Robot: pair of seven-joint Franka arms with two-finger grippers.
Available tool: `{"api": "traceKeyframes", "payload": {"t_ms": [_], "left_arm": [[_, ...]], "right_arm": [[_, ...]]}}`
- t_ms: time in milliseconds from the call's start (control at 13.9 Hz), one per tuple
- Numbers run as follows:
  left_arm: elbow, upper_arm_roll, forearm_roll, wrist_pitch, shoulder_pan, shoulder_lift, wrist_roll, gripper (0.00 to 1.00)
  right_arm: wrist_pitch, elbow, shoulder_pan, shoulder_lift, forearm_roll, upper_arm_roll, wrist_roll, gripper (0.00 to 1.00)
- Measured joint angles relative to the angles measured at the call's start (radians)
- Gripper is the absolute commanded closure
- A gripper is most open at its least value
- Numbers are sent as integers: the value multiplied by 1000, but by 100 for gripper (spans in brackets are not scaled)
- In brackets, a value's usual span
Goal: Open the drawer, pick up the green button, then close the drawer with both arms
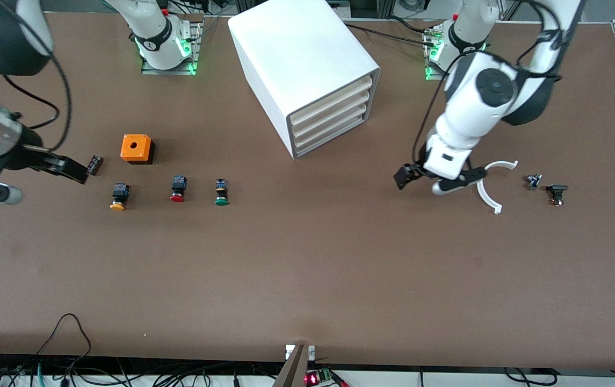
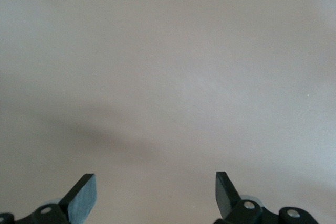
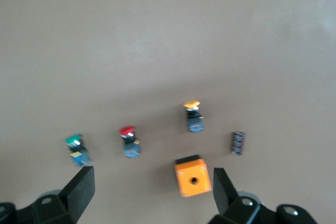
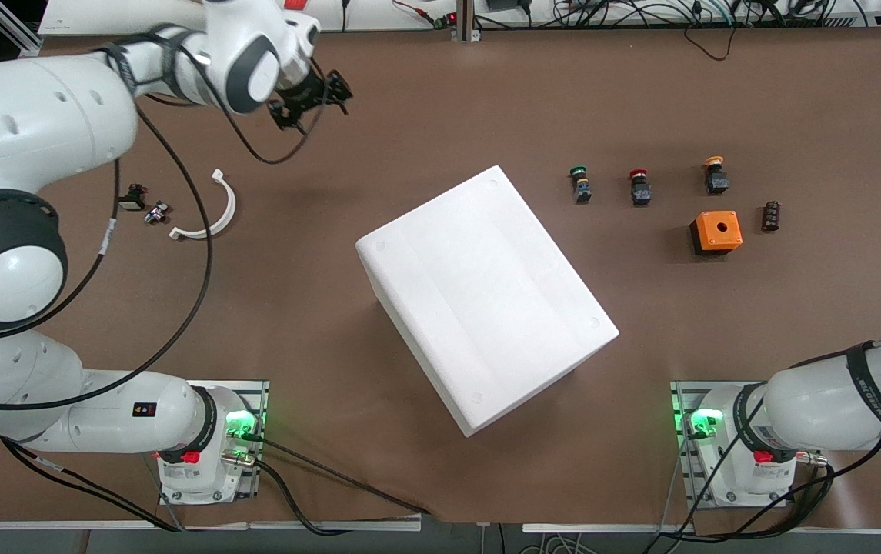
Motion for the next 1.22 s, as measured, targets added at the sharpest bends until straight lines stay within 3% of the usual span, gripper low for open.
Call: {"api": "traceKeyframes", "payload": {"t_ms": [359, 502, 646, 789, 1220], "left_arm": [[207, 128, 0, -396, 14, -137, 390, 0], [226, 193, 0, -473, 28, -197, 522, 0], [246, 234, 0, -557, 42, -236, 588, 0], [288, 239, 5, -609, 43, -247, 603, 0], [316, 218, 48, -629, 40, -237, 615, 0]], "right_arm": [[-94, -17, -51, -3, 3, -69, -133, 0], [-89, -32, -33, -10, 4, -89, -186, 0], [-59, -50, 16, -22, 5, -157, -270, 0], [-33, -89, 30, -42, 26, -189, -295, 0], [83, -302, 33, -190, 55, -194, -287, 0]]}}
